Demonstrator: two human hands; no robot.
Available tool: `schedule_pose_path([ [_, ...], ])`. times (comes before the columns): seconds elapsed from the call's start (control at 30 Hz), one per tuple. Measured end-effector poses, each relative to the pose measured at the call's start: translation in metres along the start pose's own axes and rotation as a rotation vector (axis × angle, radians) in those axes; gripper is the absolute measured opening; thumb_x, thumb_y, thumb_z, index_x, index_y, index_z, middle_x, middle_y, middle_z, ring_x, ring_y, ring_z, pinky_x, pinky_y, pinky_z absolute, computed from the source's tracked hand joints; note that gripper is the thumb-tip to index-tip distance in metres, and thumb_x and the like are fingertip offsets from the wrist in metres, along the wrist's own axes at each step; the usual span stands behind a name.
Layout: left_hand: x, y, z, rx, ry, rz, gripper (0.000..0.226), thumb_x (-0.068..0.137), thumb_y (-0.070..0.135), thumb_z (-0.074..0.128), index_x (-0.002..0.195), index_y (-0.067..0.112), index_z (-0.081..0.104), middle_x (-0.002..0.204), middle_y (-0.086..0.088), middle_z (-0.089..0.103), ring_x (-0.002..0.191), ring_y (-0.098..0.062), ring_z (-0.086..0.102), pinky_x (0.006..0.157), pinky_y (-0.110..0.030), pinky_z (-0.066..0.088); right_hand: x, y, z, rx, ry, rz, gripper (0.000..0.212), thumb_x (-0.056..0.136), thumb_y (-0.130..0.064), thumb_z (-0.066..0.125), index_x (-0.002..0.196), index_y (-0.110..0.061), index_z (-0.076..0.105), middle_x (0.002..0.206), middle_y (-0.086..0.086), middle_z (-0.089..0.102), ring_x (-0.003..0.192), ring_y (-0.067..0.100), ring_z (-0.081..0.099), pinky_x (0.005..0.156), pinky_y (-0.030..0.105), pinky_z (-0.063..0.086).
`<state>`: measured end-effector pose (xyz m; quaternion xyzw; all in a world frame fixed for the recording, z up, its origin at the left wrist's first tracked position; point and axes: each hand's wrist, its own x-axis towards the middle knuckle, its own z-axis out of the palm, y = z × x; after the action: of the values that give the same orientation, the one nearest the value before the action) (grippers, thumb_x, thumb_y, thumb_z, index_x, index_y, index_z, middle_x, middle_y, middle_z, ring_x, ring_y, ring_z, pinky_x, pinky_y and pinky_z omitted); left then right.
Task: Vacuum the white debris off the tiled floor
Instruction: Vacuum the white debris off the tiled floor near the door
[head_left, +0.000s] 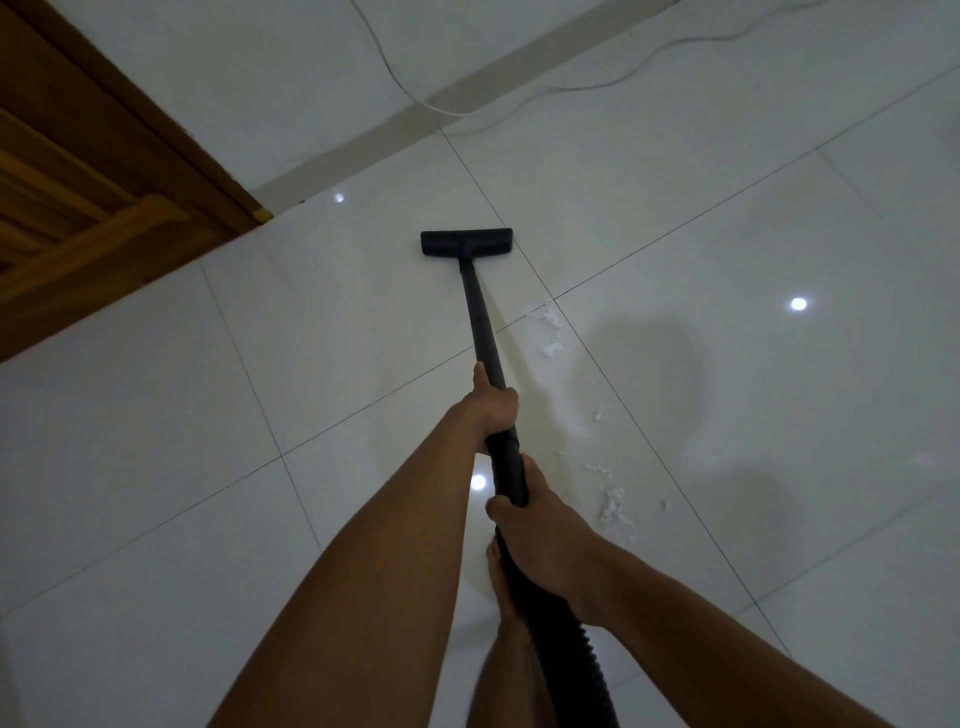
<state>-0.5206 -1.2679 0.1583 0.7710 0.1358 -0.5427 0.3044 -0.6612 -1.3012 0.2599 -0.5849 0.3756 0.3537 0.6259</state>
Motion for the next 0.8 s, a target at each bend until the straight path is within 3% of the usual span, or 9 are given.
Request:
schedule_pose_path([
  [0.13,-0.020,-0.027,0.023,-0.032,-0.006,-0.003,0.074,0.106,0.022,0.035,0.156,0.038,-0.017,0.126,-0.012,0.050,0.079,-0.022,0.057,0.067,-0.038,0.054,-0.021,0.033,0.005,0.010,-0.011,0.016,0.058,0.107,-0.024,0.042,0.156,-0.041,0.014,0.078,0.008,0.062,0.040,0.006,0.057,0.042,0.019,0.048],
  [0.3,-0.044,-0.069,0.055,-0.051,-0.011,-0.006,0.074,0.106,0.025,0.035,0.156,0.039,-0.018,0.126,-0.012,0.051,0.085,-0.024,0.058,0.085,-0.045,0.057,-0.049,0.080,0.015,0.050,-0.064,0.026,0.058,0.107,-0.023,0.042,0.154,-0.045,0.014,0.078,0.015,0.063,0.044,0.015,0.058,0.047,0.028,0.053],
  [0.4,-0.058,-0.093,0.071,-0.053,-0.013,-0.013,0.073,0.106,0.027,0.034,0.156,0.039,-0.019,0.127,-0.011,0.050,0.082,-0.023,0.057,0.081,-0.043,0.056,-0.066,0.106,0.021,0.076,-0.087,0.015,0.059,0.107,-0.020,0.042,0.153,-0.044,0.014,0.066,0.008,0.060,0.047,0.017,0.056,0.048,0.029,0.053],
  [0.53,-0.074,-0.121,0.084,-0.035,-0.016,-0.014,0.073,0.107,0.028,0.034,0.155,0.038,-0.020,0.132,-0.014,0.050,0.084,-0.024,0.057,0.080,-0.042,0.054,-0.079,0.137,0.036,0.008,-0.063,-0.017,0.060,0.105,-0.022,0.041,0.155,-0.041,0.014,0.075,0.010,0.060,0.063,0.023,0.060,0.066,0.039,0.055],
  [0.67,-0.086,-0.150,0.092,-0.043,-0.017,-0.013,0.073,0.107,0.028,0.035,0.156,0.038,-0.018,0.135,-0.014,0.048,0.083,-0.023,0.056,0.078,-0.041,0.055,-0.095,0.161,0.053,0.111,-0.080,0.040,0.058,0.106,-0.022,0.041,0.151,-0.049,0.015,0.065,0.011,0.059,0.050,0.022,0.059,0.050,0.032,0.054],
  [0.8,-0.098,-0.181,0.107,-0.055,-0.024,-0.008,0.074,0.107,0.025,0.035,0.156,0.039,-0.018,0.123,-0.011,0.048,0.078,-0.023,0.057,0.057,-0.035,0.051,-0.105,0.194,0.069,0.119,-0.056,0.070,0.057,0.106,-0.025,0.042,0.149,-0.053,0.017,0.071,0.013,0.058,0.049,0.020,0.059,0.046,0.030,0.051],
])
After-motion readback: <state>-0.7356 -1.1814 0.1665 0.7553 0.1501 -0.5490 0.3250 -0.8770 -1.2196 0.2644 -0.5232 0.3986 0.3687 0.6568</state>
